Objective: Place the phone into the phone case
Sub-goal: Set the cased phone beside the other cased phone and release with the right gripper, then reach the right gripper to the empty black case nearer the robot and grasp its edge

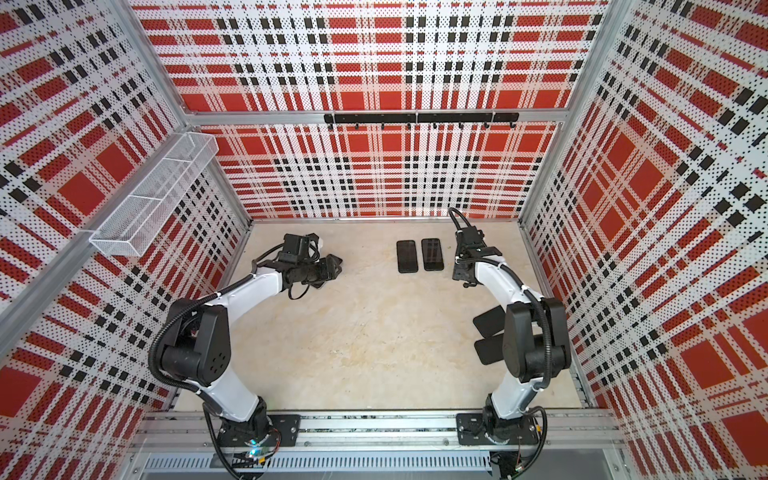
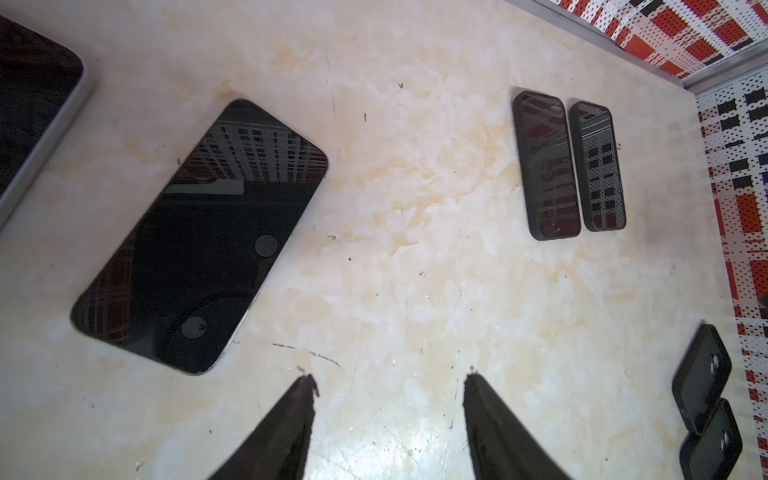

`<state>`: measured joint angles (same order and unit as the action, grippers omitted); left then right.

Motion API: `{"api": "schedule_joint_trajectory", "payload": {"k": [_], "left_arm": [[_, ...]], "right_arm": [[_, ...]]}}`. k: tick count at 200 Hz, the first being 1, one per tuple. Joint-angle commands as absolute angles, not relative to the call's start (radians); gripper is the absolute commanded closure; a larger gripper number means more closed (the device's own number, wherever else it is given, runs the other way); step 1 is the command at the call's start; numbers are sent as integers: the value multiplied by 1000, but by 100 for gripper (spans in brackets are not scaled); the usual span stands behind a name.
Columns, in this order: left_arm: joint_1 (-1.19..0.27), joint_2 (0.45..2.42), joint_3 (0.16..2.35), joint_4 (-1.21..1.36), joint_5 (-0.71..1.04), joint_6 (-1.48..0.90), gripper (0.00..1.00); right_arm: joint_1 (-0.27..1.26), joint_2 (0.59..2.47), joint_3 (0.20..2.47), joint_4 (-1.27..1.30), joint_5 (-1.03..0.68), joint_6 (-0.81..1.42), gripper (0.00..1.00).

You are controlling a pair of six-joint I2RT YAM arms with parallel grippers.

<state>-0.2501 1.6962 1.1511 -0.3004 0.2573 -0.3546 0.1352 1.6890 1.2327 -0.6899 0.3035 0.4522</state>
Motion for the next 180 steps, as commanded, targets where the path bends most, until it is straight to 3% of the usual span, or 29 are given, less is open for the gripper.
{"api": "schedule_joint_trajectory", "payload": {"k": [1, 48, 140, 180], "left_arm": [[-284, 1658, 1144, -285, 280, -341, 39], [-304, 1657, 1143, -284, 288, -340, 39], [-302, 1668, 1141, -284, 281, -337, 39], [-307, 1652, 1143, -284, 292, -339, 39]], "right_arm": [[74, 1645, 1154, -697, 241, 497, 32], [-15, 1669, 1043, -633, 179, 503, 43], [-68, 1715, 983, -560, 174, 482, 52], [-73, 1723, 968, -539, 170, 481, 65]]}}
